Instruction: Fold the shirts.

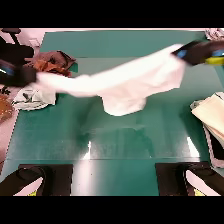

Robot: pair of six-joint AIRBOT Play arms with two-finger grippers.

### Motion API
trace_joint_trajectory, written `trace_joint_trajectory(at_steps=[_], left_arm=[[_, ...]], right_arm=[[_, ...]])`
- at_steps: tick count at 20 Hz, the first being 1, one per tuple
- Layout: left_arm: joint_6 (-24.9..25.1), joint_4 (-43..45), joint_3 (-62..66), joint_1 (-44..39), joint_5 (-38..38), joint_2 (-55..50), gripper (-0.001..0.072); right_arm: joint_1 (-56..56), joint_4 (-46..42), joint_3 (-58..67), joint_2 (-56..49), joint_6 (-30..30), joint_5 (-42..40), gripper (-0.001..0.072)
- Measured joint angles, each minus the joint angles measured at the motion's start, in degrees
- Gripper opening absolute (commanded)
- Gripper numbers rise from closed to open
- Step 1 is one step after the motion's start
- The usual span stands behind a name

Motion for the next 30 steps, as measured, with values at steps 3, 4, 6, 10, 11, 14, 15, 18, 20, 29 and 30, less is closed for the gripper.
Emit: trace_joint_trajectory(at_steps=[3,4,6,10,11,14,15,18,20,29,30], left_arm=[[-1.01,1.68,13.18,-0.02,-1.07,0.07,0.0025],[-1.38,0.59,16.26,-0.02,-1.36,0.09,0.0025],[-1.88,-4.55,20.79,-0.02,-1.73,0.76,0.0025],[-3.98,-19.50,24.24,0.00,2.91,3.76,0.0025],[-4.35,-20.55,24.04,-0.02,3.65,4.31,0.0026],[-4.61,-16.98,17.66,0.00,4.85,4.20,0.0026],[-4.55,-15.54,14.36,0.00,5.60,3.32,0.0026],[-2.84,-13.22,2.78,0.00,8.81,-3.30,0.0027],[-0.90,-12.61,-3.37,0.00,12.41,-9.66,0.0026],[5.14,-11.28,-10.56,0.02,35.91,-35.91,0.0540],[5.11,-11.28,-10.54,0.13,38.56,-36.96,0.0578]], right_arm=[[-2.93,0.35,7.23,6.47,-0.68,-5.14,0.0027],[-3.45,0.33,9.86,8.00,-0.76,-6.45,0.0027],[-4.20,0.28,15.28,10.73,-0.90,-7.69,0.0027],[-4.79,0.98,25.00,13.51,-0.63,-7.28,0.0025],[-4.83,0.92,26.71,13.18,0.63,-6.25,0.0025],[-4.94,-1.51,26.62,10.03,6.99,-0.55,0.0025],[-4.94,-1.81,24.50,8.33,8.85,1.57,0.0025],[-3.58,-3.63,13.25,1.51,12.50,4.57,0.0026],[-1.88,-5.75,3.50,-4.20,13.33,2.91,0.0025],[1.79,-8.90,-9.99,-34.23,8.85,-22.77,0.0374],[1.79,-8.98,-8.31,-36.48,8.70,-23.34,0.0522]])
